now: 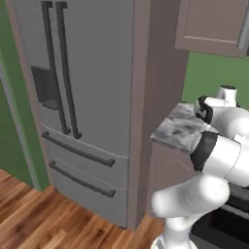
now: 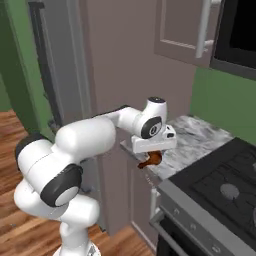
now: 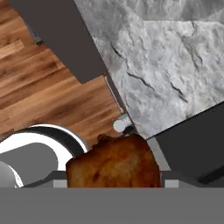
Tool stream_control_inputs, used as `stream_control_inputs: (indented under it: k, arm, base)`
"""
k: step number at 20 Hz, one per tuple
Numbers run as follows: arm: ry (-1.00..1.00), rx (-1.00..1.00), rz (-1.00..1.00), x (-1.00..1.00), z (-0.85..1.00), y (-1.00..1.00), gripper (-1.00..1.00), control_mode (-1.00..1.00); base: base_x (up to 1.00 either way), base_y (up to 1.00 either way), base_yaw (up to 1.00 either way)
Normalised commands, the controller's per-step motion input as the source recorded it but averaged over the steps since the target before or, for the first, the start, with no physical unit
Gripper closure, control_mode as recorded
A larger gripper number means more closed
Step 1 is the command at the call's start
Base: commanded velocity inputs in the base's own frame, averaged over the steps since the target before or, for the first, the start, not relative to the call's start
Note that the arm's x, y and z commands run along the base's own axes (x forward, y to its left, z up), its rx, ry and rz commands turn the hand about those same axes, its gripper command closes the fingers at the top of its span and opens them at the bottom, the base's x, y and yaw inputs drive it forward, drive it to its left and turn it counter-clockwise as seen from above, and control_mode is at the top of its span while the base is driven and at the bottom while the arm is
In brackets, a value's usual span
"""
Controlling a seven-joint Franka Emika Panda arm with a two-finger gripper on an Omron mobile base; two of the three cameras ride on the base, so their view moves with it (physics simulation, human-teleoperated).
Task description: Take the chicken drumsticks from the pan and place one on each plate on the dining counter.
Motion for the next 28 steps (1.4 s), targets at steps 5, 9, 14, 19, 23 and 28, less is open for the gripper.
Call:
stream_control_inputs:
  k: [5,9,14,19,23,28]
  arm:
    - [0.00,0.00,0.00,0.00,0.00,0.00,1.00,1.00]
    - [0.00,0.00,0.00,0.00,0.00,0.00,1.00,1.00]
    - [0.00,0.00,0.00,0.00,0.00,0.00,1.00,1.00]
    - [0.00,0.00,0.00,0.00,0.00,0.00,1.00,1.00]
    - [0.00,0.00,0.00,0.00,0.00,0.00,1.00,1.00]
    - [0.00,0.00,0.00,0.00,0.00,0.00,1.00,1.00]
  base:
    - [-0.59,0.22,0.90]
    - [-0.68,0.37,0.74]
    - [-0.22,0.85,0.39]
    - [0.43,0.85,0.06]
    - [0.99,0.47,-0.02]
    - [1.00,0.36,-0.09]
